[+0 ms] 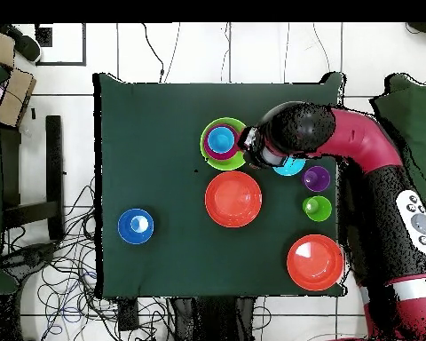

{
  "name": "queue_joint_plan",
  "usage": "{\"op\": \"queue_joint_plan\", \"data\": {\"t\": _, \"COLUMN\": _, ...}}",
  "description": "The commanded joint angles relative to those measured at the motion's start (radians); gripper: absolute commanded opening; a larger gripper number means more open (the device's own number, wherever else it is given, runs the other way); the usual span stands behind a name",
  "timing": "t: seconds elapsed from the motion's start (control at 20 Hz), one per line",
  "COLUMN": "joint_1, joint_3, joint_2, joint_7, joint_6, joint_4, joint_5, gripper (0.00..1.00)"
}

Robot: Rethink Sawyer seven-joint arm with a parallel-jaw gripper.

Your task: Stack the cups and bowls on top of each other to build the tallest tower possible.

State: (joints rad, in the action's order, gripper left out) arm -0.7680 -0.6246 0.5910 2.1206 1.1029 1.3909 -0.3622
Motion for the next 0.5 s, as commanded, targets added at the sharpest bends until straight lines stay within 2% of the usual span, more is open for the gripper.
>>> {"op": "queue_joint_plan", "data": {"t": 0.05, "joint_1": 0.034, "joint_3": 0.037, "joint_2": 0.076, "joint_7": -0.132, "joint_6": -0.344, "joint_4": 0.169, "joint_5": -0.229, "gripper": 1.0}}
{"op": "queue_joint_plan", "data": {"t": 0.15, "joint_1": 0.09, "joint_3": 0.089, "joint_2": 0.107, "joint_7": -0.104, "joint_6": -0.318, "joint_4": 0.149, "joint_5": -0.308, "gripper": 1.0}}
{"op": "queue_joint_plan", "data": {"t": 0.5, "joint_1": 0.091, "joint_3": 0.078, "joint_2": 0.118, "joint_7": -0.11, "joint_6": -0.325, "joint_4": 0.158, "joint_5": -0.337, "gripper": 1.0}}
